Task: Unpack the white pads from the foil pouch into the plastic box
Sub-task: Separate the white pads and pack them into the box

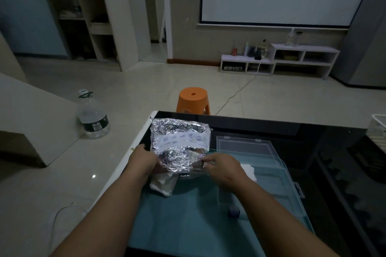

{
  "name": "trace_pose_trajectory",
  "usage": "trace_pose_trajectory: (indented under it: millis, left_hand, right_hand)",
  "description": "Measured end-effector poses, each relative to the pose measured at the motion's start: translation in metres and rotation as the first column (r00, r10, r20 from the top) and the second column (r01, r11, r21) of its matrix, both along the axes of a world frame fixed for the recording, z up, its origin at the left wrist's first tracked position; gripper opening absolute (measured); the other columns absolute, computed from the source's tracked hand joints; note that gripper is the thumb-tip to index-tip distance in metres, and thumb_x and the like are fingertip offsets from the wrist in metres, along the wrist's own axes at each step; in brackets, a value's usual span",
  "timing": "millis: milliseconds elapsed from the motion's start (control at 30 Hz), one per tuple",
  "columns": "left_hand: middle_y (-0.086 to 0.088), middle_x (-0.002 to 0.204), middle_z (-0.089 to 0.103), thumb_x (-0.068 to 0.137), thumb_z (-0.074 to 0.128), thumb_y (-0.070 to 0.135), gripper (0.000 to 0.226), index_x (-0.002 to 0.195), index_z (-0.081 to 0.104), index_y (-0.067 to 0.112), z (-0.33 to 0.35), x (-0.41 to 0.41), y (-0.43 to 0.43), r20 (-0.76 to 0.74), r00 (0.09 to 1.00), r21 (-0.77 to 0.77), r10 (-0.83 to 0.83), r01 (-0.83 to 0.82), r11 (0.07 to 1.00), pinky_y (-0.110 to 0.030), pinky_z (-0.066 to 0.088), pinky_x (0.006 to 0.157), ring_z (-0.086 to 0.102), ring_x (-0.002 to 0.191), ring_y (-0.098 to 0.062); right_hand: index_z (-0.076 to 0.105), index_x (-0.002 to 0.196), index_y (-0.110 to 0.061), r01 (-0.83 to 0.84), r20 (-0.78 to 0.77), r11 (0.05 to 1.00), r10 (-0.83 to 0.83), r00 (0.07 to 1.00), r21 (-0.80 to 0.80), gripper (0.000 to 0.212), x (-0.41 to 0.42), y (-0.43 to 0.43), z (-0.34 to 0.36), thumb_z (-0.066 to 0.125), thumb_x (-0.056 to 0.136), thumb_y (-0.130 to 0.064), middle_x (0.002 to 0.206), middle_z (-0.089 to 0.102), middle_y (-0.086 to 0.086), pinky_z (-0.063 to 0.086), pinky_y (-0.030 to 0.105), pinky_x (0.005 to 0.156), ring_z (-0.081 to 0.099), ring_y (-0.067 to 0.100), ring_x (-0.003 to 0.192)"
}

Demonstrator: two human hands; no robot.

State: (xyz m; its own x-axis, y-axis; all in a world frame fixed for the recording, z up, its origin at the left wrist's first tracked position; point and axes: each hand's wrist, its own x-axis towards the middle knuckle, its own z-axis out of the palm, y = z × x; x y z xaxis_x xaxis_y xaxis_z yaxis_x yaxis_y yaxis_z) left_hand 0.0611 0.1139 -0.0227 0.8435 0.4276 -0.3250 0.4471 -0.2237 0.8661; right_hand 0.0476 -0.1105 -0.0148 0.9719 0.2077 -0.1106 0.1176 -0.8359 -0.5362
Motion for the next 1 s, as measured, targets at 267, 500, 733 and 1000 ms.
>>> trace_pose_trajectory:
  millis: [267,500,733,1000]
  left_hand:
    - [-0.017,0.090,0.070,0.087,0.069,0.012,0.005,0.090,0.065,0.009,-0.002,0.002,-0.007,0.089,0.996,-0.238,-0.017,0.037,0.971,-0.045,0.057,0.076,0.066,0.081,-0.032]
    - [-0.009,0.088,0.064,0.090,0.065,0.016,0.010,0.083,0.057,0.016,-0.005,0.003,-0.010,0.247,0.968,-0.012,-0.052,0.056,0.998,-0.035,0.048,0.071,0.060,0.081,-0.027]
    - [-0.003,0.094,0.064,0.092,0.063,0.025,0.012,0.099,0.059,0.015,-0.007,0.006,-0.012,0.280,0.955,0.034,-0.095,0.089,0.995,-0.037,0.050,0.078,0.061,0.088,-0.023]
    - [-0.015,0.095,0.073,0.062,0.085,0.025,0.048,0.103,0.066,0.008,0.004,-0.002,-0.013,0.132,0.976,-0.347,-0.172,0.208,0.915,-0.038,0.056,0.068,0.070,0.087,-0.033]
  right_hand:
    - [0.067,0.114,-0.036,0.102,-0.038,0.977,-0.097,0.995,0.187,0.025,0.000,-0.003,-0.005,0.054,0.093,-0.032,0.118,0.068,-0.001,0.052,0.041,0.092,0.063,0.022,0.096]
    - [0.030,0.137,-0.027,0.163,-0.084,0.894,-0.141,0.986,0.417,0.058,0.000,-0.002,0.001,0.059,0.091,-0.047,0.126,0.051,-0.009,0.046,0.050,0.102,0.056,0.024,0.119]
    - [0.040,0.137,-0.027,0.206,-0.109,0.818,-0.175,0.979,0.538,0.055,0.005,0.002,-0.002,0.065,0.090,-0.041,0.126,0.063,-0.002,0.051,0.046,0.097,0.063,0.020,0.108]
    - [0.063,0.086,-0.003,0.313,-0.191,0.700,-0.249,0.950,0.642,0.025,0.005,0.003,0.003,0.055,0.096,-0.024,0.072,0.061,0.006,0.043,0.028,0.056,0.054,0.017,0.060]
